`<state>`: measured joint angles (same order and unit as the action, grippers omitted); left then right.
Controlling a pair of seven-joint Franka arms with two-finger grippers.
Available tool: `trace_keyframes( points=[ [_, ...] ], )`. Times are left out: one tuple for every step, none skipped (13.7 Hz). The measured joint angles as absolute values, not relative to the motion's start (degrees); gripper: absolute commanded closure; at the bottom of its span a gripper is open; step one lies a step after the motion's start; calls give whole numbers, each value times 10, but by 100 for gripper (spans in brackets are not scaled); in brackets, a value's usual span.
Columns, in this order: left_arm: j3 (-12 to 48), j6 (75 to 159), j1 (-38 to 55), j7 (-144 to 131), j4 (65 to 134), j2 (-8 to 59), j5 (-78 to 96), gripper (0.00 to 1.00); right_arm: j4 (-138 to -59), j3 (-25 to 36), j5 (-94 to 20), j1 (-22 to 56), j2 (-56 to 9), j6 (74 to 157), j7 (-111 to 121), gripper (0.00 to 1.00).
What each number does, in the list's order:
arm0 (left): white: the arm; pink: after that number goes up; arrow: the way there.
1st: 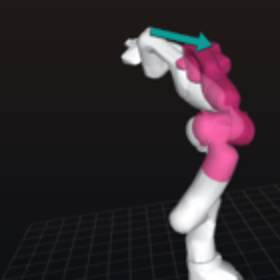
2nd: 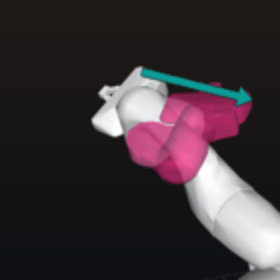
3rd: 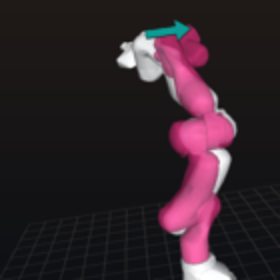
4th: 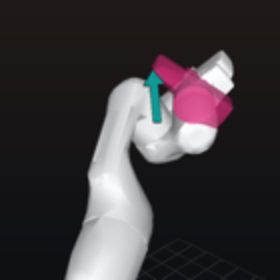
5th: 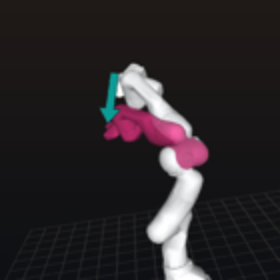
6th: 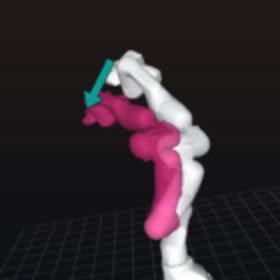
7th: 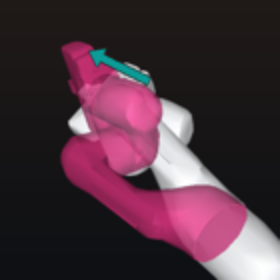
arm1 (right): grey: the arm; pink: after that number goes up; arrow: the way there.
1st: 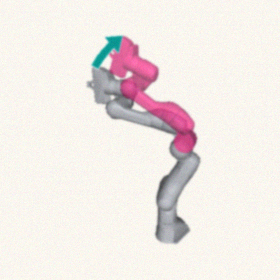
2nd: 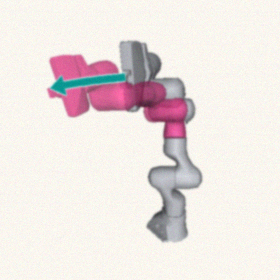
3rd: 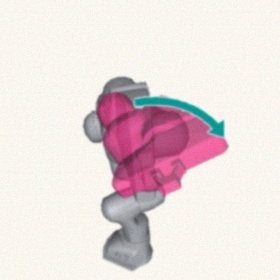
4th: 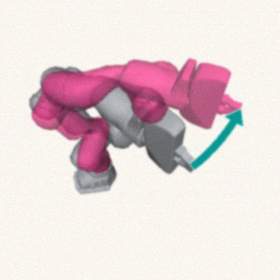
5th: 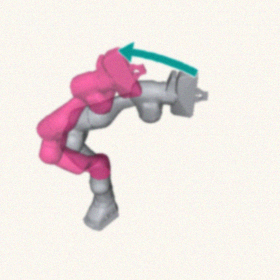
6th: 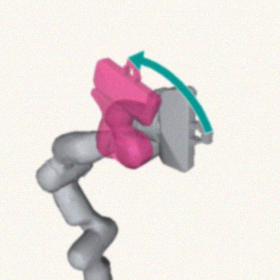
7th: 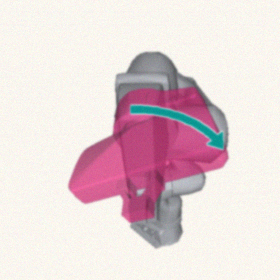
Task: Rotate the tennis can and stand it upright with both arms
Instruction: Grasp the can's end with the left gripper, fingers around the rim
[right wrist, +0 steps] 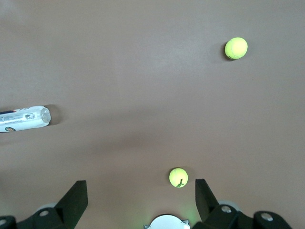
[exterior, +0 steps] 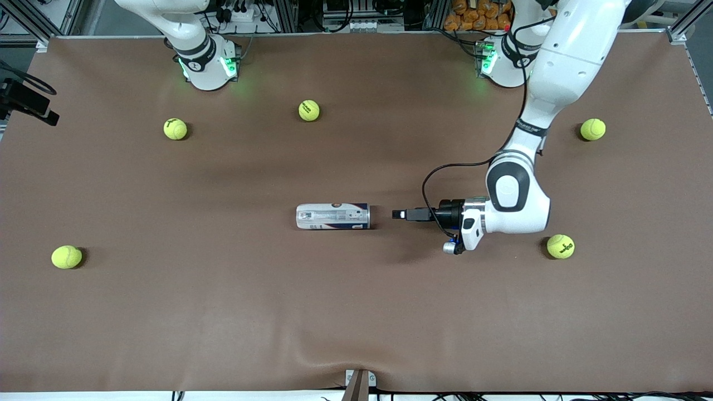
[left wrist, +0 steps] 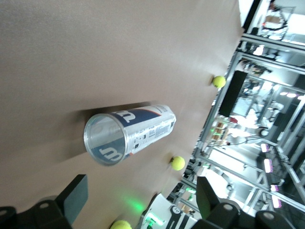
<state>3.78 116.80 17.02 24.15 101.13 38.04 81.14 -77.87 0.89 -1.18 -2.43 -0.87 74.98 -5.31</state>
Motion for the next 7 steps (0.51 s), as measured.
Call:
trace_keyframes(
  points=[
    [38, 1168, 171, 257, 1012, 387, 829, 0, -779, 9, -12, -24, -9, 749, -53, 0],
    [39, 1168, 172, 271, 1013, 393, 847, 0, -779, 9, -12, -24, -9, 749, -53, 0],
    [40, 1168, 173, 286, 1015, 398, 863, 0, -779, 9, -12, -24, -9, 749, -53, 0],
    [40, 1168, 173, 301, 1017, 401, 878, 1, -779, 9, -12, -24, -9, 749, -53, 0],
    [41, 1168, 174, 315, 1019, 405, 890, 6, -779, 9, -12, -24, -9, 749, -53, 0],
    [42, 1168, 174, 326, 1021, 408, 896, 8, -779, 9, -12, -24, -9, 749, -53, 0],
    [45, 1168, 174, 335, 1022, 413, 902, 10, -779, 9, -12, -24, -9, 749, -53, 0]
  ],
)
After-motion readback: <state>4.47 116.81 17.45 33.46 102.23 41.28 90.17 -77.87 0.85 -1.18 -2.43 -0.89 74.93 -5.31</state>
